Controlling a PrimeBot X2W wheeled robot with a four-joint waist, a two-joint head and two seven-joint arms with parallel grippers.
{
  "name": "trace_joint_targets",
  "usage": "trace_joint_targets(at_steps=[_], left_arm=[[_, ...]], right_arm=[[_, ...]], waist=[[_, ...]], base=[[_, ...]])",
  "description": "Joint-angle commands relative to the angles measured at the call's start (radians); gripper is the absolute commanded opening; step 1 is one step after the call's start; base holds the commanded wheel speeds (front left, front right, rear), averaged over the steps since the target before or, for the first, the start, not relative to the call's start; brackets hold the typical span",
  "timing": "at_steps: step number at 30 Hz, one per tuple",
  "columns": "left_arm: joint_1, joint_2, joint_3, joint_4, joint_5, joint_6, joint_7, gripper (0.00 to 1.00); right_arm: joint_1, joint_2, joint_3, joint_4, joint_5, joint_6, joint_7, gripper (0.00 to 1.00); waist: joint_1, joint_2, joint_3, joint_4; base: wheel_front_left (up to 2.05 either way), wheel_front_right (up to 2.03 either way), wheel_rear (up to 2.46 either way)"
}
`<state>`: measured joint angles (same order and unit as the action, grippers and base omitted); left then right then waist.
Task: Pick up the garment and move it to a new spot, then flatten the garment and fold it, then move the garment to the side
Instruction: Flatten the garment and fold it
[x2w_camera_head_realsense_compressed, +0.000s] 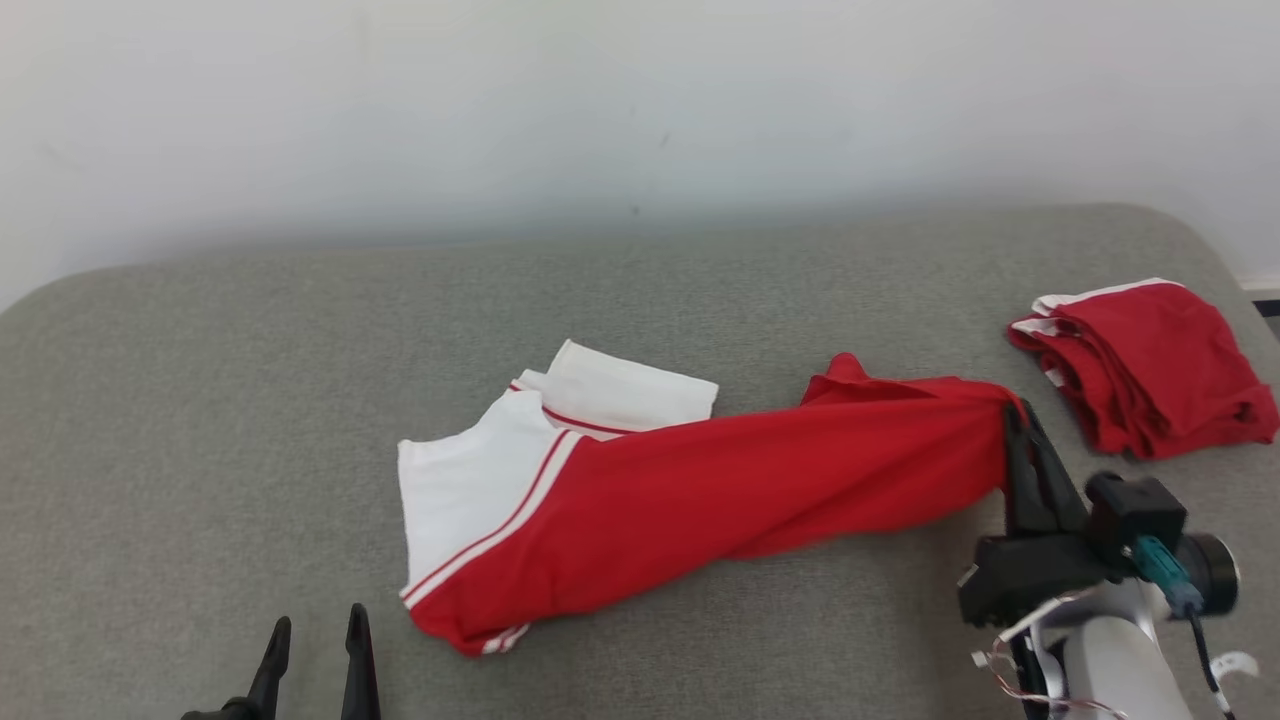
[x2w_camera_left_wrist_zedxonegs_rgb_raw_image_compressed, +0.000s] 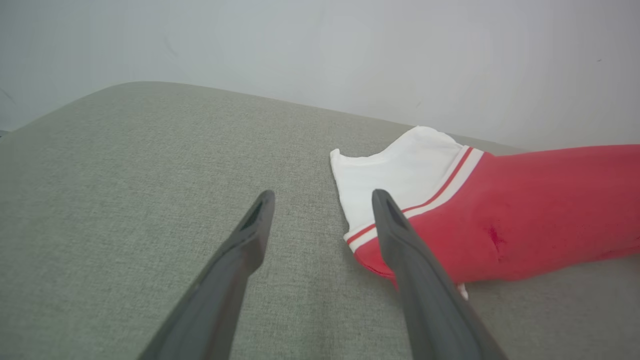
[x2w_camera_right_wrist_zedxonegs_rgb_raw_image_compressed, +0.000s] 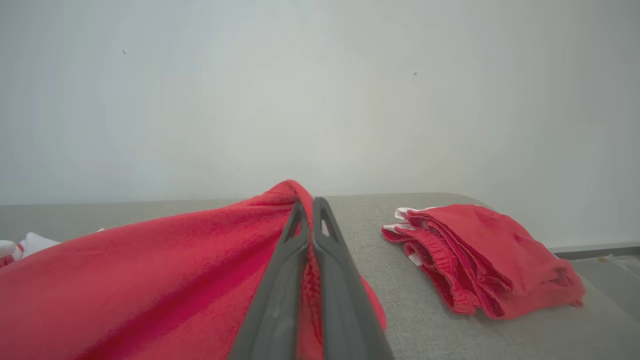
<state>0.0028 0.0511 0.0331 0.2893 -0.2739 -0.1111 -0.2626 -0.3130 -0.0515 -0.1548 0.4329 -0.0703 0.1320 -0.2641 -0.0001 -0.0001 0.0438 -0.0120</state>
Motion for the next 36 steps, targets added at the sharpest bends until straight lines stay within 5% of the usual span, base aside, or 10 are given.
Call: trace_joint_targets(at_steps=[1, 2, 3, 4, 5, 13, 26, 36], left_arm=[[0.012, -0.001, -0.001, 0.004, 0.004, -0.002, -0.003, 1.00], [0.011, -0.001, -0.004, 0.005, 0.005, -0.003, -0.003, 1.00], [0.010, -0.001, -0.006, 0.006, 0.002, -0.004, -0.003, 1.00], [0.009, -0.001, -0.010, 0.009, 0.001, -0.005, -0.003, 1.00], [0.008, -0.001, -0.014, 0.011, 0.001, -0.006, -0.003, 1.00], [0.009, -0.001, -0.026, 0.026, 0.002, -0.011, -0.003, 1.00], [-0.094, -0.001, -0.079, 0.044, -0.007, -0.016, -0.003, 1.00], [-0.287, 0.000, -0.119, 0.164, -0.045, -0.021, -0.003, 1.00]], right_arm=[[0.026, 0.000, -0.028, 0.008, 0.016, -0.003, 0.000, 0.00], [0.032, -0.001, -0.045, 0.009, 0.012, -0.003, 0.000, 0.26], [0.038, -0.002, -0.069, 0.016, 0.012, -0.003, 0.000, 0.36], [0.049, -0.004, -0.096, 0.022, 0.007, -0.003, 0.000, 0.91], [0.061, -0.007, -0.122, 0.027, -0.001, -0.003, 0.000, 1.00], [0.131, -0.006, -0.247, 0.068, -0.068, -0.003, 0.000, 1.00], [0.080, 0.002, -0.080, 0.051, -0.034, -0.003, 0.000, 1.00], [0.046, 0.002, -0.052, 0.044, -0.027, -0.003, 0.000, 1.00]], waist=[[0.0001, 0.0001, -0.025, -0.036], [0.0001, 0.0001, -0.026, -0.040], [0.0001, 0.0001, -0.027, -0.044], [0.0001, 0.0001, -0.027, -0.047], [0.0001, 0.0001, -0.027, -0.049], [0.0001, 0.0001, -0.013, -0.055], [0.0001, 0.0001, 0.091, -0.036], [0.0001, 0.0001, 0.170, -0.019]], base=[[0.00, 0.00, 0.00], [0.00, 0.00, 0.00], [0.00, 0.00, 0.00], [0.00, 0.00, 0.00], [0.00, 0.00, 0.00], [0.00, 0.00, 0.00], [0.00, 0.00, 0.00], [0.00, 0.00, 0.00]])
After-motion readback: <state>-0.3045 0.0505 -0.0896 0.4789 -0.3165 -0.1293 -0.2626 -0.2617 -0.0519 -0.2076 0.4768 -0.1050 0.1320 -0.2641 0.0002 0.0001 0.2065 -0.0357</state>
